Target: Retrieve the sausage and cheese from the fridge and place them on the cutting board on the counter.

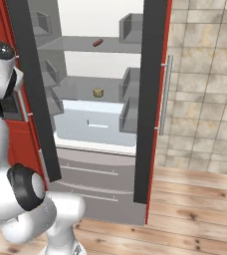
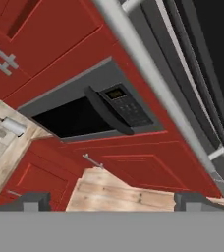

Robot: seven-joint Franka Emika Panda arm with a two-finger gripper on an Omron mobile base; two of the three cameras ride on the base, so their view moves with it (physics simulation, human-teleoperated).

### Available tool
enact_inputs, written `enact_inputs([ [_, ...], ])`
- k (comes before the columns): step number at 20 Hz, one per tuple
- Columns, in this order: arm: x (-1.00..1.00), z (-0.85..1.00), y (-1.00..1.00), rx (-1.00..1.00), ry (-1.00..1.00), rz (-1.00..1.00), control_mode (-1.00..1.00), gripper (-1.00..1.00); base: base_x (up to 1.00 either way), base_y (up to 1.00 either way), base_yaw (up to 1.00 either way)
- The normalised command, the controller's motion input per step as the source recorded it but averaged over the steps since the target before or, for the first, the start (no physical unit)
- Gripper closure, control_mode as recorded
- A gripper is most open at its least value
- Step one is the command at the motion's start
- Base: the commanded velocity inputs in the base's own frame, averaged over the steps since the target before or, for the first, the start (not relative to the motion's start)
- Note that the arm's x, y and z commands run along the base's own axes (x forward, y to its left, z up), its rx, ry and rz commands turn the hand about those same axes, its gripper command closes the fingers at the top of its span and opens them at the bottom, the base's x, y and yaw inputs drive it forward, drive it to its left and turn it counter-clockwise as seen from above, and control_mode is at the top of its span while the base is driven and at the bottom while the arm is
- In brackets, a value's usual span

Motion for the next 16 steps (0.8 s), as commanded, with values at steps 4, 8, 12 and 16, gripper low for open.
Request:
enact_inputs([
  [4,-0.64,0.21,-1.0,0.0,-0.06,0.12,-1.0,-1.0,0.0,0.0,0.0],
  [8,0.0,0.44,-0.97,0.04,0.13,-0.01,-1.0,-1.0,0.0,0.0,0.0],
  [12,0.0,0.45,-0.89,0.14,0.29,-0.07,-1.0,-1.0,0.0,0.0,0.0],
  [16,0.22,0.01,-0.91,0.08,0.19,-0.21,-1.0,-1.0,0.0,0.0,0.0],
])
